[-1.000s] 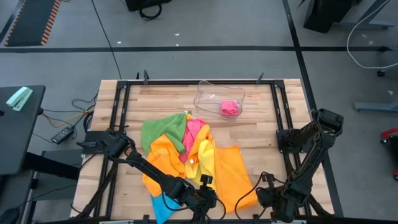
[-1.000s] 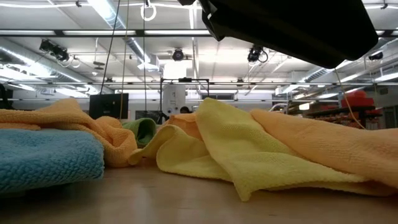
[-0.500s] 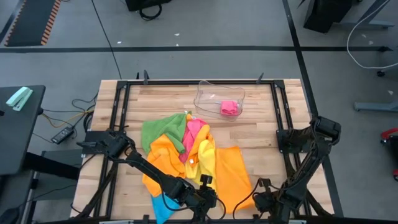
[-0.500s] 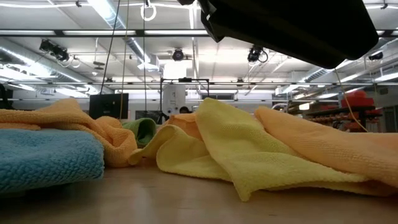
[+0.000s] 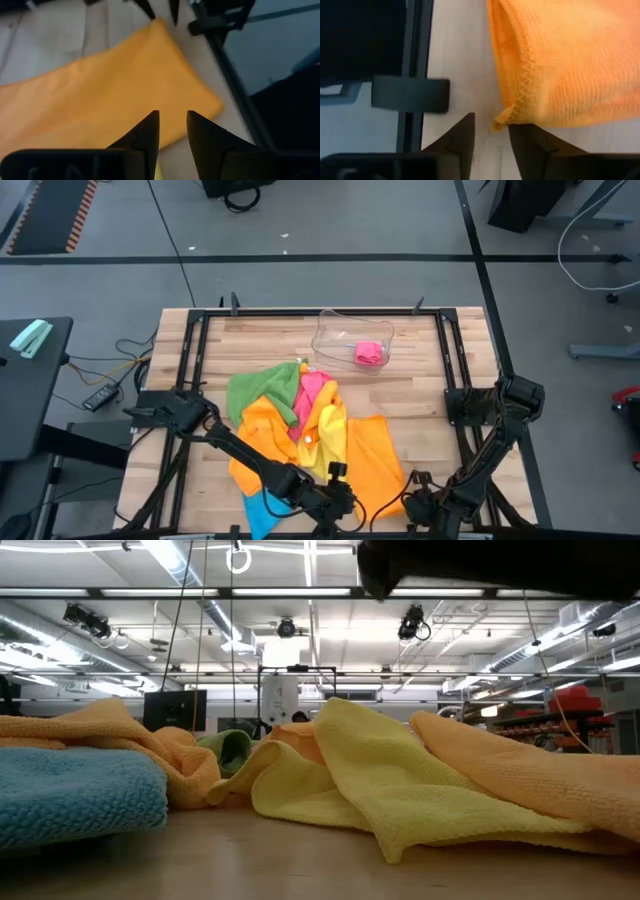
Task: Fold microfiber towels
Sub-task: Fold the right orange microfiber cloth
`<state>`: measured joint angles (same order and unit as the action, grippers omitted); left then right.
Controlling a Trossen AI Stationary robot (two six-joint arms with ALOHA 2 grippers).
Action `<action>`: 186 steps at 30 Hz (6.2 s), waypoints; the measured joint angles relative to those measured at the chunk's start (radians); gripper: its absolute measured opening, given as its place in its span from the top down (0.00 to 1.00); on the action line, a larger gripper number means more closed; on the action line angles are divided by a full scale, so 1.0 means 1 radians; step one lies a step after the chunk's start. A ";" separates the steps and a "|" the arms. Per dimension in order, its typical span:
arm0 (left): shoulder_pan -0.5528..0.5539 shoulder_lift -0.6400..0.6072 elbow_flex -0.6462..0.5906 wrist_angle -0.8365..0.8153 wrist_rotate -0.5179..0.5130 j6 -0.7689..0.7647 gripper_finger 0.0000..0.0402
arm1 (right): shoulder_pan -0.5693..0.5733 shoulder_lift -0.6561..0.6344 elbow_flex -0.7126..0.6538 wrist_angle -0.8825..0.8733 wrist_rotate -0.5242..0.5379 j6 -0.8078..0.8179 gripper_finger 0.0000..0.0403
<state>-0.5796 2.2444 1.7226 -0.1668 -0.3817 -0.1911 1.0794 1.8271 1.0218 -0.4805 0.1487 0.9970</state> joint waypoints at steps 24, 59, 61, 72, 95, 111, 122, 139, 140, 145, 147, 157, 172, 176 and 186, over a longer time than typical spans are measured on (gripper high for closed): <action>-0.001 0.134 0.000 0.161 0.029 -0.024 0.73 | -0.056 -0.153 -0.022 -0.245 0.560 -0.110 0.60; -0.017 0.163 0.001 0.109 0.108 -0.159 0.73 | -0.371 -0.351 -0.425 0.316 0.481 -0.534 0.60; -0.017 0.163 0.001 0.107 0.110 -0.159 0.73 | -0.370 -0.351 -0.458 0.424 0.466 -0.565 0.60; -0.017 0.162 0.001 0.099 0.123 -0.164 0.73 | -0.479 -0.351 -0.623 0.530 0.479 -0.533 0.62; -0.017 0.147 -0.001 0.079 0.128 -0.162 0.73 | -0.491 -0.578 -0.599 0.334 0.416 -0.472 0.73; -0.022 0.100 -0.001 0.070 0.117 -0.096 0.73 | -0.091 -0.265 -0.497 0.757 0.459 -0.488 0.73; -0.029 0.067 0.001 0.056 0.076 -0.061 0.73 | 0.019 0.050 -0.091 0.416 0.468 -0.441 0.73; -0.028 0.067 0.000 0.035 0.073 -0.065 0.73 | 0.094 0.238 0.189 -0.019 0.522 -0.338 0.62; -0.028 0.067 0.000 0.034 0.073 -0.065 0.73 | 0.094 0.238 0.189 -0.024 0.525 -0.339 0.62; -0.028 0.067 0.000 0.035 0.072 -0.067 0.73 | 0.094 0.238 0.178 -0.051 0.529 -0.327 0.67; -0.028 0.067 0.000 0.035 0.072 -0.067 0.73 | 0.094 0.238 0.174 -0.050 0.526 -0.327 0.72; -0.031 0.067 0.000 0.043 0.071 -0.067 0.73 | 0.096 0.207 0.163 -0.068 0.495 -0.327 0.98; -0.077 0.066 0.000 0.151 -0.041 0.237 0.52 | 0.088 -0.043 0.165 -0.159 0.527 -0.238 0.99; -0.090 0.066 0.000 0.180 -0.041 0.278 0.41 | 0.061 -0.111 0.165 -0.228 0.530 -0.148 0.98; -0.090 0.066 0.000 0.183 -0.241 0.278 0.34 | -0.067 -0.230 0.166 -0.257 0.531 -0.134 0.98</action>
<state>-0.6700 2.3100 1.7229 0.0166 -0.6223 0.0865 1.0121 1.5974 1.1873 -0.7372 0.6792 0.8627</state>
